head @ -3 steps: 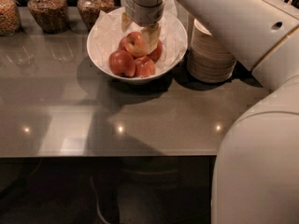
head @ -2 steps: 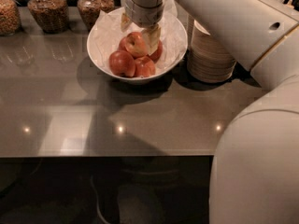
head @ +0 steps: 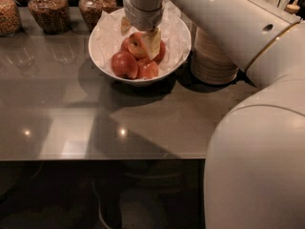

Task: Pick apple from white bowl

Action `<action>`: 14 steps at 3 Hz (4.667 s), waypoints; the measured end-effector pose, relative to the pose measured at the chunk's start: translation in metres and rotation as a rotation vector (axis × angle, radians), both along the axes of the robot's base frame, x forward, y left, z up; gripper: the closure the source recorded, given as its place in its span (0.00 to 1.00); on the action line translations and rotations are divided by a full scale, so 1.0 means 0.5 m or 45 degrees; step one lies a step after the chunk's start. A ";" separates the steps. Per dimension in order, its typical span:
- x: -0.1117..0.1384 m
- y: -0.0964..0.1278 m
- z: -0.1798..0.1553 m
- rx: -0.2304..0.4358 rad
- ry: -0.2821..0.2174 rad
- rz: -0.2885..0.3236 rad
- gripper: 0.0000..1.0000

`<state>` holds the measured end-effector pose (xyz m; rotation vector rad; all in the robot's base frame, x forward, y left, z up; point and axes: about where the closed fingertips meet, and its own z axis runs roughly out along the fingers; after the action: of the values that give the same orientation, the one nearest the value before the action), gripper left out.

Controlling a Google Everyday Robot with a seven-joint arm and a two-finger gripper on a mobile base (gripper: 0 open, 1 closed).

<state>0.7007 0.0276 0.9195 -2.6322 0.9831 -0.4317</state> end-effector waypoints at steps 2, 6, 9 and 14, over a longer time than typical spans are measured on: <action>0.006 0.008 0.000 -0.010 0.007 0.010 0.39; 0.019 0.014 -0.002 -0.080 -0.068 0.042 0.34; 0.016 0.000 -0.013 -0.159 -0.113 0.048 0.62; -0.044 -0.240 0.120 0.532 0.171 -0.419 1.00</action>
Offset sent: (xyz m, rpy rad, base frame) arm 0.0088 0.0128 -0.0268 -0.0409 0.0124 0.0347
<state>0.6785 -0.0922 0.9798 -2.1532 1.3872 -0.1002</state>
